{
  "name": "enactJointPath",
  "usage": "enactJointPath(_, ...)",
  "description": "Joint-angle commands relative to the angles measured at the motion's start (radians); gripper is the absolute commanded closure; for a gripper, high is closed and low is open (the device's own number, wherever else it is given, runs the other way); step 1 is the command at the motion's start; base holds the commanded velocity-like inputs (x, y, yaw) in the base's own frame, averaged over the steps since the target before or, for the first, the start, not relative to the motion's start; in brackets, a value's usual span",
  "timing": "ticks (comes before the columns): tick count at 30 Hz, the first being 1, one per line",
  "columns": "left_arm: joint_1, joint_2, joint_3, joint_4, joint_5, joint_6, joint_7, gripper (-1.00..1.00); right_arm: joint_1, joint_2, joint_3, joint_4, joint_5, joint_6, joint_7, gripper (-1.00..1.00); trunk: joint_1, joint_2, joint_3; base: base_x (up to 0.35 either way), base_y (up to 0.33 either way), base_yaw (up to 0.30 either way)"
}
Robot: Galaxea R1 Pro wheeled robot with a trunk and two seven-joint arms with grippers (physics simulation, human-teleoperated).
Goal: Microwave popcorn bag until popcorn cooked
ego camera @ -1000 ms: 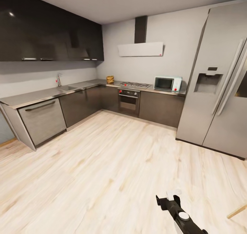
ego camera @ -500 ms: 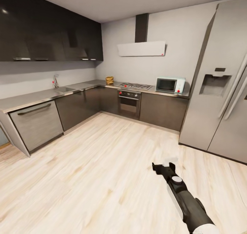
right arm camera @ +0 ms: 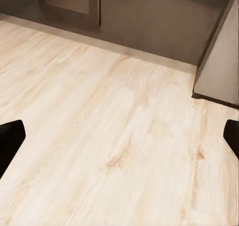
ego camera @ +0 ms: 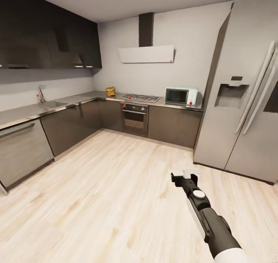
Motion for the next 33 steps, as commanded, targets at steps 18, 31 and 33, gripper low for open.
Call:
enactJointPath(18, 0.000, 0.001, 0.006, 0.000, 0.001, -0.004, 0.001, -1.00, 0.004, -0.001, 0.002, -0.059, -0.001, 0.009, -0.007, -1.00, 0.001, -0.001, -0.001, 0.332, 0.207, -0.300)
enactJointPath(31, 0.002, 0.005, 0.005, 0.003, 0.002, -0.003, 0.000, -1.00, -0.185, 0.013, 0.001, -0.030, -0.005, 0.157, -0.014, -1.00, 0.001, -0.001, -0.001, 0.328, 0.214, -0.300)
enactJointPath(33, 0.002, 0.007, 0.006, 0.003, 0.003, -0.004, 0.001, -1.00, -0.183, 0.017, 0.004, -0.029, -0.003, 0.159, -0.015, -1.00, 0.001, -0.001, -0.001, 0.328, 0.191, -0.300)
